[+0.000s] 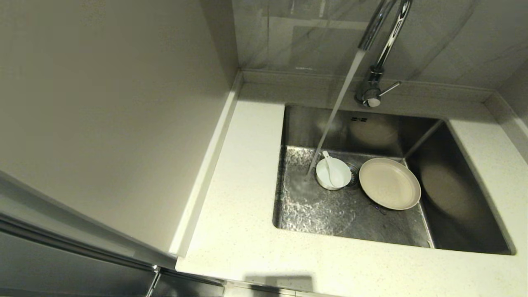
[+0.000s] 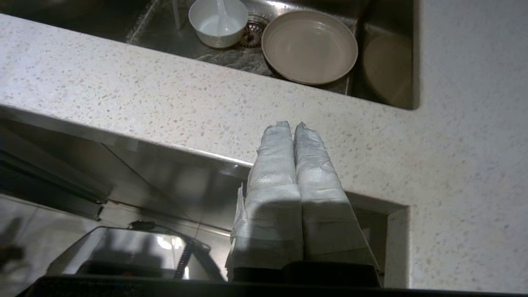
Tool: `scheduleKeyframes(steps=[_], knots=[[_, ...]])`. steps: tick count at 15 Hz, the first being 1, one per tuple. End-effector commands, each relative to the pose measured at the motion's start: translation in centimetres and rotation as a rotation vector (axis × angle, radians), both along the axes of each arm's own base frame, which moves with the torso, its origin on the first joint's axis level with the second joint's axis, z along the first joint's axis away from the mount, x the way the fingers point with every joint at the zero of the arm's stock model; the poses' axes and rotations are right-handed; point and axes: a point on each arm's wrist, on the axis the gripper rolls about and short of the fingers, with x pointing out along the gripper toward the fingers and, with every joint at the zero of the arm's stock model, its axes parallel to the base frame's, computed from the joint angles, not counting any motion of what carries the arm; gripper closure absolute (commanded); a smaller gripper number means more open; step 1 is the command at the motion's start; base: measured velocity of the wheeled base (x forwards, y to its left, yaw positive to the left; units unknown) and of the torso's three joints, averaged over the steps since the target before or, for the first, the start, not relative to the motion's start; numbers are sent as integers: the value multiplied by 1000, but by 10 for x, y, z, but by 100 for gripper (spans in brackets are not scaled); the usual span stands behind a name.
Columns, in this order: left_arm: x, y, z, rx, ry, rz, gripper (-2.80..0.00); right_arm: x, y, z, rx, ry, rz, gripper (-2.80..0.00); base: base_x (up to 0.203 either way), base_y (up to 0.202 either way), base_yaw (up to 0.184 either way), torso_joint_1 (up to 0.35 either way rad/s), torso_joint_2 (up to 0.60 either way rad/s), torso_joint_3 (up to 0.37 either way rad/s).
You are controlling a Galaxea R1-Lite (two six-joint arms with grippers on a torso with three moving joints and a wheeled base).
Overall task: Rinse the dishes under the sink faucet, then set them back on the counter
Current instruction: Wait for the water to rinse the bowl
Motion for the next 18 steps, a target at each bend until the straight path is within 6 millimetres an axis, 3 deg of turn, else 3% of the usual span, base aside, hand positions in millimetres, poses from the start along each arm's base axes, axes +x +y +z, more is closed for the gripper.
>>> scheduleKeyframes(steps=[1,18], knots=[[0,0,0,-1,-3,0,0,1,0,-1,28,9,-3,0,0,0,0,0,0,0],[0,0,0,-1,-3,0,0,2,-1,0,79,-2,-37,0,0,0,0,0,0,0]])
